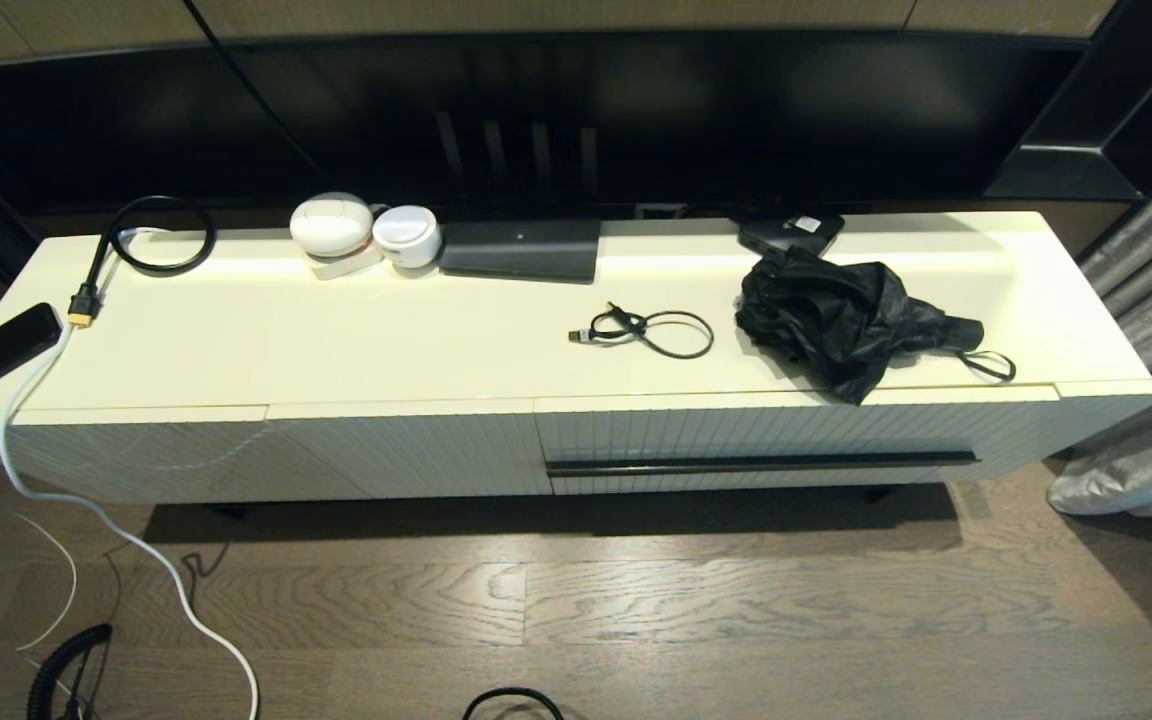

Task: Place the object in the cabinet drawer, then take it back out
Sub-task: Open the drawer

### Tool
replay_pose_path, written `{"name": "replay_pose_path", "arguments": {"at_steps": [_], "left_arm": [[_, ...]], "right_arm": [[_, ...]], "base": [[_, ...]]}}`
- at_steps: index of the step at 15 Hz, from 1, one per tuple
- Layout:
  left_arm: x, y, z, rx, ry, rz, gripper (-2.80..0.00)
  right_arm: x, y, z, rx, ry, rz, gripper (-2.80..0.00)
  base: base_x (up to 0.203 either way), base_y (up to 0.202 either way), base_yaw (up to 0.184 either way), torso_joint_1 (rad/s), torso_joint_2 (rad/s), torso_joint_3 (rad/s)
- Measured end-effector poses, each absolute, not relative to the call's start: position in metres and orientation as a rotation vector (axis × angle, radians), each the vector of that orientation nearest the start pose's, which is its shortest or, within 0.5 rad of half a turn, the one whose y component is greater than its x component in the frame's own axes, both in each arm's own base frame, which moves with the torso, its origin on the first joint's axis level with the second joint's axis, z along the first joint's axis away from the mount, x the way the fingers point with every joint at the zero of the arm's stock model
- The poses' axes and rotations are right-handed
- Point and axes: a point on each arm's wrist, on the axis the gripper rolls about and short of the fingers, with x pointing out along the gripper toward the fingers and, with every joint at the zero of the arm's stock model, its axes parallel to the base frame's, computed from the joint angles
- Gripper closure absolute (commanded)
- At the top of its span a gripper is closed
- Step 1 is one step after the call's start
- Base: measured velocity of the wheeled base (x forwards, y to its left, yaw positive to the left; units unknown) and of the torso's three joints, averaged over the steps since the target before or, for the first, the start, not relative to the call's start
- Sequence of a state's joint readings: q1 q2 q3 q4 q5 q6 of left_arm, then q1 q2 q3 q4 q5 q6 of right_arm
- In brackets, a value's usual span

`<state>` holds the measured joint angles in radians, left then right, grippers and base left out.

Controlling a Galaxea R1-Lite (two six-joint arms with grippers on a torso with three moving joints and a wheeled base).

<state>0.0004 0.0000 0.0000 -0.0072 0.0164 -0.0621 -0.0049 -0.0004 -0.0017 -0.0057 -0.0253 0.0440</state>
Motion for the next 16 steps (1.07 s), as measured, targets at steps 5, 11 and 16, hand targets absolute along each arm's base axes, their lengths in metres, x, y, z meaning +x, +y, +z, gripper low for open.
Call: {"name": "replay_pose_path", "arguments": {"at_steps": [5, 11, 16], "left_arm": [[-0.0228, 0.0003, 0.0762, -0.062, -0.008, 0.017, 0.0], [-0.0228, 0.0003, 0.0762, -0.062, -0.008, 0.017, 0.0], [-0.0228, 0.0003, 0.0762, -0.062, -0.008, 0.017, 0.0]], "right_arm": [[-0.023, -0.0005, 0.0764, 0.045, -0.008, -0.031, 0.0], [-0.023, -0.0004, 0.0763, 0.044, -0.007, -0.03, 0.0], [-0.0235, -0.0007, 0.0774, 0.029, -0.006, -0.042, 0.0]], "base": [[0.0, 0.0, 0.0, 0.0, 0.0, 0.0], [0.0, 0.0, 0.0, 0.0, 0.0, 0.0], [0.0, 0.0, 0.0, 0.0, 0.0, 0.0]]}}
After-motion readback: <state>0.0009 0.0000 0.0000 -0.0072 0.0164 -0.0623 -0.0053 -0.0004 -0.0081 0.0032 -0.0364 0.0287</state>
